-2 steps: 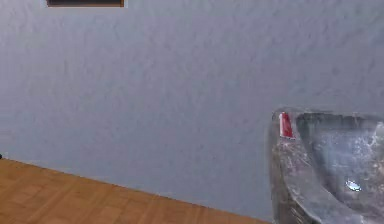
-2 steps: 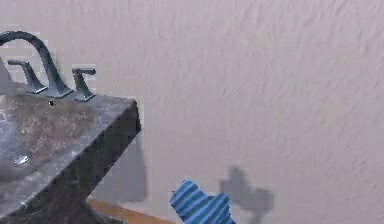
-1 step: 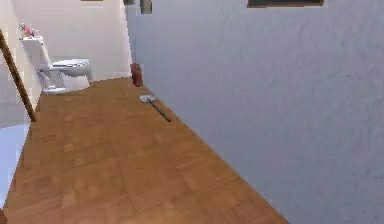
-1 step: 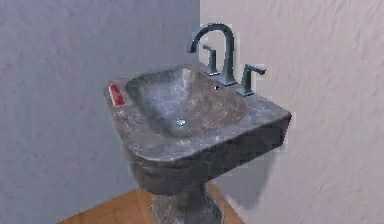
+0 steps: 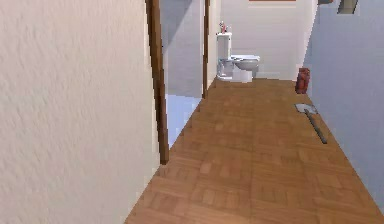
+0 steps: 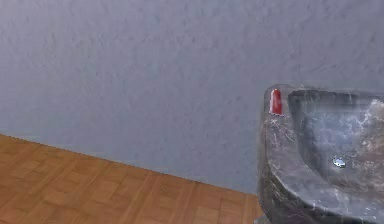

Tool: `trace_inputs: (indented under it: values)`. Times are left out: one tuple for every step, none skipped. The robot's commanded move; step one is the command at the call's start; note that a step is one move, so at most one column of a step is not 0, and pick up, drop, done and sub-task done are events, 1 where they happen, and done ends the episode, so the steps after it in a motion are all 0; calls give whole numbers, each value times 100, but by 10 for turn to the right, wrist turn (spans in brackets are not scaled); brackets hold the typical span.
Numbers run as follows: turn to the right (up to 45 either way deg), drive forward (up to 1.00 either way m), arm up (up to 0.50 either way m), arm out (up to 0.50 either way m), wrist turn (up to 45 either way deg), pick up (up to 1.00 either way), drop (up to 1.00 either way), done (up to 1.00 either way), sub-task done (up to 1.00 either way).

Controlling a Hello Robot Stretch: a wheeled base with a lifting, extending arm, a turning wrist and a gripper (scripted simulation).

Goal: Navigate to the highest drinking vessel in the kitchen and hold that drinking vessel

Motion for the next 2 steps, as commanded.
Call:
trace_inputs:
  values:
    - [-90,0,0,0,0,0,0,0,0]
    - [0,10,0,0,0,0,0,0,0]
